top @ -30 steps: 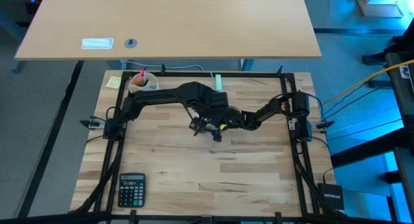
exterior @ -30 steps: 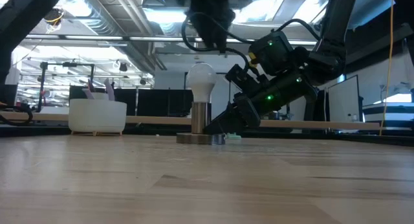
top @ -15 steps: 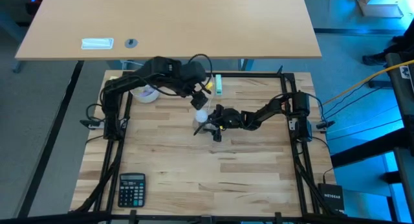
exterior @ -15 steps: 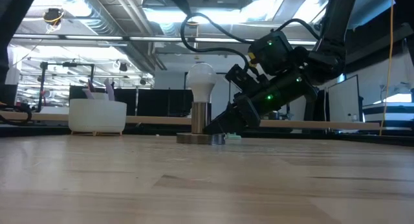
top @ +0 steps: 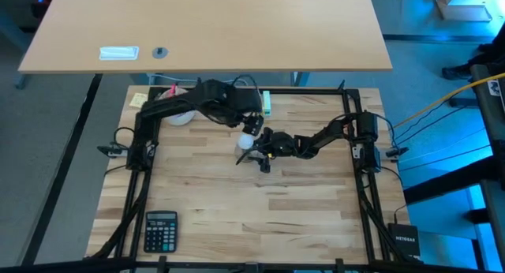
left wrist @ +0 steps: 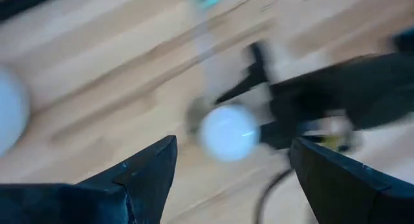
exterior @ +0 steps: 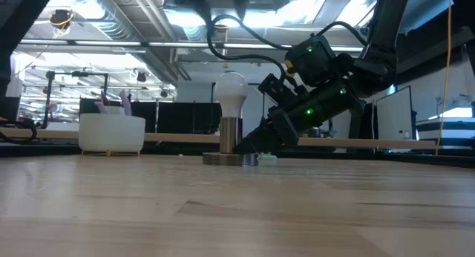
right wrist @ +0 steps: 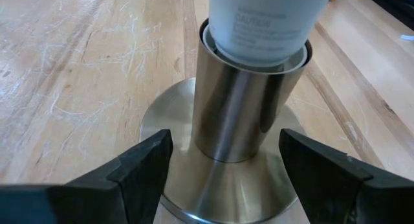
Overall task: Screw lightbulb
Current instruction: Insert the lightbulb into the lamp socket
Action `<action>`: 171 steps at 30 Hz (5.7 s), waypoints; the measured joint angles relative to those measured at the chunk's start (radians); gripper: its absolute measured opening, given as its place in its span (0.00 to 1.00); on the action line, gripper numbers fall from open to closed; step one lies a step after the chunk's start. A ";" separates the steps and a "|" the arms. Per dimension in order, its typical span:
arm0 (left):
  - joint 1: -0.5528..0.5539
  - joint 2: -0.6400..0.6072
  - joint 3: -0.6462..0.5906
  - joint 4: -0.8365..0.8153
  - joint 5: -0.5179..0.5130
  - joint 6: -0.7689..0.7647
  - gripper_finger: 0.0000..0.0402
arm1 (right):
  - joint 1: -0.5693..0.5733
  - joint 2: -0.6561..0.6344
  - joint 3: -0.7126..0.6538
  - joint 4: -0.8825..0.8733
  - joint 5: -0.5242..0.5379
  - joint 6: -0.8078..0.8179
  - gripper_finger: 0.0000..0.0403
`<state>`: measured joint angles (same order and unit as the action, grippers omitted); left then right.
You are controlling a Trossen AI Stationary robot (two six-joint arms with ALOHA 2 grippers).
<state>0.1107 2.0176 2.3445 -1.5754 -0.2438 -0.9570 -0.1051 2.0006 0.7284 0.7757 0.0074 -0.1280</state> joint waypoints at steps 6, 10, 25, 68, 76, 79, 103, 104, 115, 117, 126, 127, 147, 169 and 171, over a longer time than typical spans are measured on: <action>-0.008 0.039 -0.073 0.077 0.041 -0.076 0.73 | 0.000 0.000 0.000 0.000 0.001 0.006 0.73; 0.008 0.040 -0.141 0.053 0.046 -0.117 0.73 | 0.000 0.000 -0.001 -0.001 0.001 0.021 0.73; 0.009 0.041 -0.313 0.284 0.067 -0.143 0.73 | 0.000 0.000 0.000 -0.001 0.004 0.021 0.73; 0.006 0.040 -0.390 0.307 0.103 1.547 0.68 | 0.000 0.000 0.000 -0.002 -0.001 -0.004 0.60; 0.006 0.040 -0.391 0.303 0.096 2.016 0.68 | 0.000 0.000 -0.001 -0.003 -0.001 -0.004 0.57; 0.000 0.040 -0.391 0.304 0.095 2.035 0.69 | 0.000 0.000 0.000 -0.003 -0.001 -0.004 0.57; -0.013 0.040 -0.392 0.331 0.099 1.914 0.69 | 0.000 0.000 0.000 -0.003 0.000 0.005 0.56; -0.013 0.040 -0.392 0.332 0.099 1.900 0.69 | 0.000 0.000 0.000 -0.003 0.000 0.005 0.56; -0.010 0.040 -0.392 0.331 0.098 1.854 0.69 | 0.000 0.000 0.000 -0.003 0.000 0.008 0.56; -0.011 0.040 -0.392 0.330 0.093 1.849 0.69 | 0.000 0.000 0.000 -0.003 0.000 0.008 0.56; -0.013 0.040 -0.392 0.321 0.082 1.827 0.69 | 0.000 0.000 0.000 -0.004 0.000 0.008 0.56; -0.012 0.040 -0.391 0.320 0.081 1.821 0.69 | 0.000 0.000 0.000 -0.004 0.000 0.008 0.56; 0.014 0.036 -0.386 0.279 0.085 1.648 0.69 | 0.000 0.001 0.000 -0.003 0.000 0.008 0.56; 0.024 0.034 -0.385 0.275 0.078 1.496 0.74 | 0.000 0.001 0.000 -0.003 0.000 0.007 0.56; 0.030 0.033 -0.385 0.261 0.071 1.470 0.80 | 0.000 0.001 0.000 -0.003 0.000 0.007 0.56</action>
<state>0.1409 2.0510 1.9598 -1.3145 -0.1724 0.5130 -0.1051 2.0014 0.7284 0.7727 0.0074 -0.1212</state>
